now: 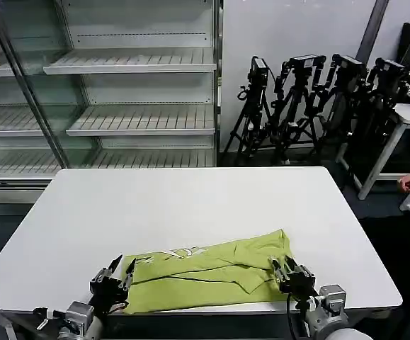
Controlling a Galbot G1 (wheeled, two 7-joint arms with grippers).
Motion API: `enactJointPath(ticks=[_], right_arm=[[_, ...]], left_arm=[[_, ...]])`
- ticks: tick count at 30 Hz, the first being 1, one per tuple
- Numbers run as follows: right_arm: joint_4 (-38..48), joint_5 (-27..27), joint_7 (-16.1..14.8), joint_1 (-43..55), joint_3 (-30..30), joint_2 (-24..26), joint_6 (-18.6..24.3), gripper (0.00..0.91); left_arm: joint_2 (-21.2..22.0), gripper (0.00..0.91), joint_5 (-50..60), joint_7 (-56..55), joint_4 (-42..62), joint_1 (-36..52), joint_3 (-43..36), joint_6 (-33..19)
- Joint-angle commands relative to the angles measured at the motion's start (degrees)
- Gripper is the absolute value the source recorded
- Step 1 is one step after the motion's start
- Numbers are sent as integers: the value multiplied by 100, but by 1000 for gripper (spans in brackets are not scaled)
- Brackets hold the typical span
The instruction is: Fold and organize the clothes.
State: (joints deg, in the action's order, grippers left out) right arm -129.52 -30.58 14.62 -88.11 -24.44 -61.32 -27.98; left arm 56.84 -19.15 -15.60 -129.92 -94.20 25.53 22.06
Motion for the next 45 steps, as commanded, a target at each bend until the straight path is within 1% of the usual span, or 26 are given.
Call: enactJointPath(ticks=[1, 2, 4, 5, 8, 14, 15, 16, 17, 18, 29, 35, 41, 45], right_arm=[[-283, 289, -14, -407, -80, -176, 60, 907], [-310, 313, -10, -478, -102, -225, 73, 907], [-342, 341, -7, -545, -125, -271, 93, 907], [-350, 364, -6, -577, -135, -298, 106, 907], [-361, 425, -6, -655, -136, -362, 143, 907], [-437, 515, -35, -760, -139, -392, 221, 907], [-448, 515, -32, -767, -150, -392, 223, 907], [-451, 511, -27, -766, -164, -392, 225, 907], [-453, 511, -26, -766, -176, -393, 231, 907], [-458, 510, -24, -767, -181, -395, 231, 907], [-493, 503, 2, -739, -179, -425, 226, 907], [-535, 500, 31, -745, -194, -458, 219, 907], [-601, 497, 52, -797, -236, -483, 218, 907], [-623, 468, 63, -800, -292, -451, 218, 907]], left_arm=[[640, 907, -88, -378, -109, -246, -45, -39], [819, 907, -161, -417, -84, -262, -78, -30], [960, 907, -293, -462, -39, -249, -122, -2], [1132, 907, -397, -492, -22, -214, -184, 27], [1389, 907, -537, -541, 58, -98, -312, 95], [1579, 907, -717, -577, 253, 48, -478, 180], [1580, 504, -725, -573, 289, 62, -491, 181], [1587, 282, -722, -570, 335, 90, -506, 169], [1589, 81, -725, -572, 385, 128, -518, 156], [1587, 20, -735, -578, 414, 153, -521, 142], [1546, 20, -1062, -581, 449, 193, -457, 120], [1523, 20, -1420, -562, 379, 205, -339, 121], [1413, 20, -1708, -543, 263, 201, -75, 129], [1220, 20, -1948, -549, 120, 193, 307, 149]])
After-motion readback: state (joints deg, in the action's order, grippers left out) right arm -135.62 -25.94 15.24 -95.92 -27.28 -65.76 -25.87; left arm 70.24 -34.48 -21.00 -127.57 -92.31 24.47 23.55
